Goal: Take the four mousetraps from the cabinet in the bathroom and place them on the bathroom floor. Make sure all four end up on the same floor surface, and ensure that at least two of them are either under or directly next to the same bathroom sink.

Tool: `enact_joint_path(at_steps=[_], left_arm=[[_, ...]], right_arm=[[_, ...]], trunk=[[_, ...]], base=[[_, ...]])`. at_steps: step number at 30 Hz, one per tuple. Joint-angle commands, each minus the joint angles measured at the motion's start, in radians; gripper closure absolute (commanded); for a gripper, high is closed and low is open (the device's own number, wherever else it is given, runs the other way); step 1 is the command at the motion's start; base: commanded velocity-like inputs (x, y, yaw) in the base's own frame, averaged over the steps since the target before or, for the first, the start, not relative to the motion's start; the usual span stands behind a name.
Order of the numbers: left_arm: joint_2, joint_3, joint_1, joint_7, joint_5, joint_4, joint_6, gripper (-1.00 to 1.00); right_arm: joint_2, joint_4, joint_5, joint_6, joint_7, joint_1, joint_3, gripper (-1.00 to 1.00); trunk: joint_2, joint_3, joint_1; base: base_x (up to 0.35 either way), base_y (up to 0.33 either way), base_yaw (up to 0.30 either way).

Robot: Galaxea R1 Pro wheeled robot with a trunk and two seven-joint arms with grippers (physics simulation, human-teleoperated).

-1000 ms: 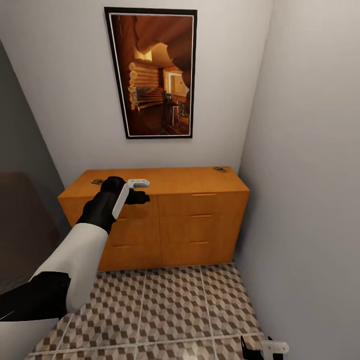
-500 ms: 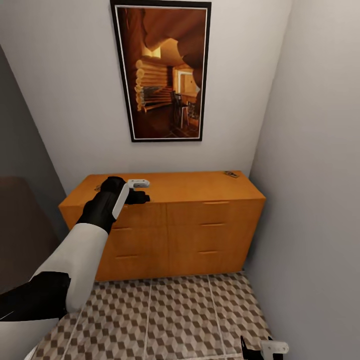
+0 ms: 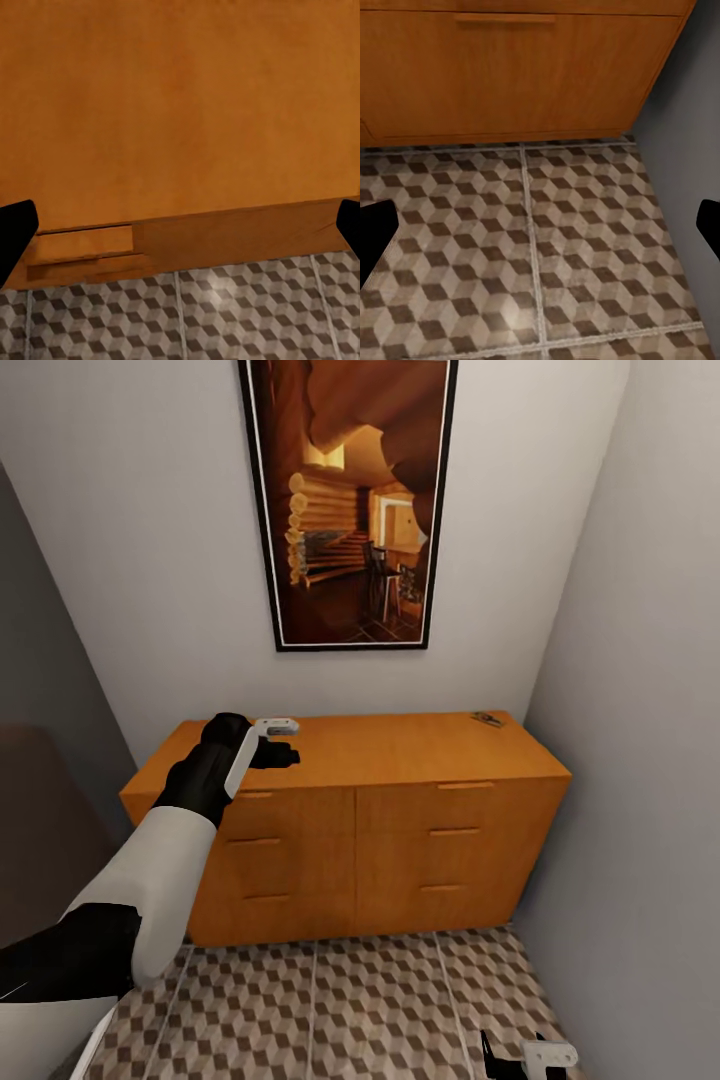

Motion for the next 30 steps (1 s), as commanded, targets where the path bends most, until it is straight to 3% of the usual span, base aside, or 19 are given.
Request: enact_joint_path(at_steps=[1,30], left_arm=[[0.000,-0.002,-0.001,0.006,0.006,-0.001,0.004,-1.00],[0.000,-0.002,-0.001,0.006,0.006,0.000,0.004,-1.00]], right_arm=[[0.000,0.000,-0.009,-0.003,-0.002,-0.001,0.009,-1.00],[0.000,0.000,-0.009,-0.003,-0.002,-0.001,0.009,-1.00]], trunk=[[-0.001,-0.001,0.000],[-0.001,-0.001,0.000]], base=[[0.127,0.087,0.000],[0.012,0.008,0.001]])
